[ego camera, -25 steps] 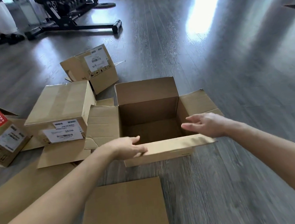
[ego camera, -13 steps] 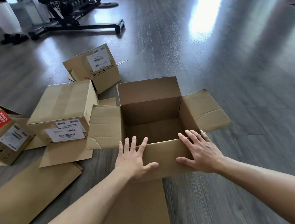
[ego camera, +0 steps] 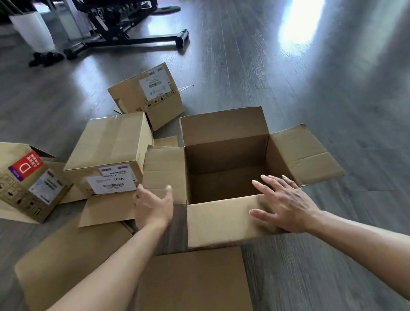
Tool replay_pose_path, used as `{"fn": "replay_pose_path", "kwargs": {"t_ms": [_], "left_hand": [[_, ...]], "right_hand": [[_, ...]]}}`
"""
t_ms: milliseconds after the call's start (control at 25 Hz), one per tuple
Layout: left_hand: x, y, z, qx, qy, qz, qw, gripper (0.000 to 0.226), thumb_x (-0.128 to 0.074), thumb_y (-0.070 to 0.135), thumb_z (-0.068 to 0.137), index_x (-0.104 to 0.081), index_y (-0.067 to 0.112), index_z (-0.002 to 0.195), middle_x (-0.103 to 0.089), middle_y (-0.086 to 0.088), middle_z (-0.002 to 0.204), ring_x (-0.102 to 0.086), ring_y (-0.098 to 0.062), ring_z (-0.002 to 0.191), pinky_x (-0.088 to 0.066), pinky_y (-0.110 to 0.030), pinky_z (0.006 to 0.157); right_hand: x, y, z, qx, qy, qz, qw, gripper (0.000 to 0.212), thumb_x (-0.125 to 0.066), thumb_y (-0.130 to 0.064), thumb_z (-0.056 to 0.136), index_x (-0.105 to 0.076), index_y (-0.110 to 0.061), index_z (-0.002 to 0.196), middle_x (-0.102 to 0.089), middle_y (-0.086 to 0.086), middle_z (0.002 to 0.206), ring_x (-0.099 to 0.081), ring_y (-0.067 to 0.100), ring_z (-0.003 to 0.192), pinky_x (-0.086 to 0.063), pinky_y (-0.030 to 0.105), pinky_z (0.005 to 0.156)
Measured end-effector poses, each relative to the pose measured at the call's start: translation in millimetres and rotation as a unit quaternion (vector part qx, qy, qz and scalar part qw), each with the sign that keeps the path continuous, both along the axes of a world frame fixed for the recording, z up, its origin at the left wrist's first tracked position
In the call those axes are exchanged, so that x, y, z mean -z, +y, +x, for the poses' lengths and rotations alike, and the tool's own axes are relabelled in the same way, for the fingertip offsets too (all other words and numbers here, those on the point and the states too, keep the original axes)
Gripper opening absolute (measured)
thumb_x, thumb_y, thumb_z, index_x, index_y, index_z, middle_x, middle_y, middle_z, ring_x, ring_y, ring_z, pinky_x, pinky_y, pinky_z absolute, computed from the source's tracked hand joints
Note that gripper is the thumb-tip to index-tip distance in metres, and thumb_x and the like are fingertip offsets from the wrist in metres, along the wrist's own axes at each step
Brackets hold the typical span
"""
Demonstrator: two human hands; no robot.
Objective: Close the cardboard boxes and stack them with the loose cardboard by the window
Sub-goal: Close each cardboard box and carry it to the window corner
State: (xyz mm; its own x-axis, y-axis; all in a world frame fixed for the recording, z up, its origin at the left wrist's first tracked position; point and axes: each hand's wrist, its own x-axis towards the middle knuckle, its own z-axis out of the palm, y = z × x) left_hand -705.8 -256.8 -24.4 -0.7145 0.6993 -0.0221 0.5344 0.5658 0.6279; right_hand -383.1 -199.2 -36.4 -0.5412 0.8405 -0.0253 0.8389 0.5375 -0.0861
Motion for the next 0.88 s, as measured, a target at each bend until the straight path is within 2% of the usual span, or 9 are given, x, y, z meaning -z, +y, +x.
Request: {"fn": "replay_pose_path", "kwargs": {"t_ms": [40,120,240,320,440,520,600,680,880], "left_hand": [[-4.5,2.5,2.4,-0.023,-0.033,0.076,0.996,0.073,-0.056,0.049,0.096,-0.029,0.006,0.147,-0.047,-0.018,0.140,-0.053,-0.034,0.120,-0.048,-0.044,0.093],[-16.7,4.9,13.5,-0.009,-0.020,0.199,0.980,0.063,-0.059,0.043,0.094,-0.036,0.007,0.141,-0.052,-0.015,0.131,-0.057,-0.029,0.111,-0.047,-0.036,0.080],[-26.2,5.5,38.4,0.114,0.010,0.264,0.958,0.076,-0.064,0.049,0.088,-0.031,0.012,0.145,-0.054,-0.012,0.132,-0.058,-0.018,0.100,-0.053,-0.034,0.076],[-22.4,5.5,54.7,0.235,0.014,0.208,0.949,0.091,-0.063,0.059,0.086,-0.019,0.017,0.154,-0.044,-0.010,0.150,-0.055,-0.019,0.120,-0.053,-0.039,0.092],[-4.0,7.7,66.5,0.374,0.062,0.023,0.925,0.101,-0.034,0.086,0.081,-0.003,0.030,0.160,-0.010,0.001,0.168,-0.018,-0.020,0.151,-0.021,-0.046,0.122],[12.2,6.8,68.3,0.411,0.111,-0.087,0.901,0.102,-0.021,0.092,0.080,0.004,0.035,0.160,0.008,0.001,0.169,0.006,-0.018,0.155,0.000,-0.045,0.126],[24.5,5.5,68.5,0.431,0.179,-0.154,0.871,0.102,-0.014,0.092,0.078,0.006,0.034,0.160,0.017,-0.003,0.167,0.019,-0.019,0.153,0.008,-0.046,0.125],[29.8,6.1,69.2,0.436,0.216,-0.181,0.855,0.106,-0.007,0.093,0.075,0.007,0.033,0.160,0.019,-0.006,0.166,0.023,-0.021,0.152,0.011,-0.046,0.124],[31.3,7.8,69.5,0.435,0.226,-0.186,0.851,0.107,-0.003,0.094,0.073,0.007,0.032,0.160,0.020,-0.007,0.166,0.024,-0.021,0.151,0.011,-0.046,0.124]], "right_hand": [[-0.2,0.8,-1.6,0.002,-0.001,0.001,1.000,0.102,-0.005,-0.092,0.077,-0.016,-0.032,0.159,-0.017,0.001,0.165,-0.014,0.017,0.152,-0.008,0.042,0.125],[0.0,2.3,-3.2,0.009,0.004,0.003,1.000,0.102,-0.005,-0.093,0.077,-0.018,-0.032,0.158,-0.018,0.001,0.165,-0.015,0.018,0.152,-0.010,0.042,0.125],[0.7,3.3,-3.8,0.023,0.005,0.006,1.000,0.103,-0.005,-0.093,0.076,-0.018,-0.032,0.158,-0.019,0.001,0.165,-0.017,0.018,0.152,-0.011,0.042,0.124],[0.7,3.1,-3.6,0.028,0.007,0.007,1.000,0.102,-0.006,-0.093,0.077,-0.018,-0.033,0.158,-0.020,0.000,0.165,-0.017,0.018,0.151,-0.011,0.041,0.124],[0.9,2.4,-1.9,0.031,0.000,0.007,0.999,0.100,-0.008,-0.091,0.078,-0.017,-0.033,0.158,-0.020,0.000,0.165,-0.016,0.017,0.151,-0.012,0.041,0.124],[3.2,0.9,-0.6,0.033,-0.005,0.002,0.999,0.099,-0.007,-0.091,0.078,-0.017,-0.033,0.158,-0.020,0.000,0.165,-0.016,0.017,0.151,-0.011,0.041,0.124],[7.1,-1.1,1.3,0.035,-0.005,-0.009,0.999,0.100,-0.006,-0.091,0.077,-0.016,-0.034,0.158,-0.019,0.000,0.165,-0.015,0.018,0.152,-0.010,0.041,0.124],[11.5,-2.2,5.1,0.033,-0.014,-0.022,0.999,0.101,-0.003,-0.092,0.076,-0.015,-0.034,0.158,-0.019,-0.001,0.165,-0.015,0.018,0.152,-0.009,0.042,0.124],[11.6,0.3,9.5,0.031,-0.022,-0.022,0.999,0.099,-0.003,-0.091,0.077,-0.014,-0.035,0.158,-0.020,-0.001,0.165,-0.015,0.018,0.152,-0.009,0.042,0.124]]}}
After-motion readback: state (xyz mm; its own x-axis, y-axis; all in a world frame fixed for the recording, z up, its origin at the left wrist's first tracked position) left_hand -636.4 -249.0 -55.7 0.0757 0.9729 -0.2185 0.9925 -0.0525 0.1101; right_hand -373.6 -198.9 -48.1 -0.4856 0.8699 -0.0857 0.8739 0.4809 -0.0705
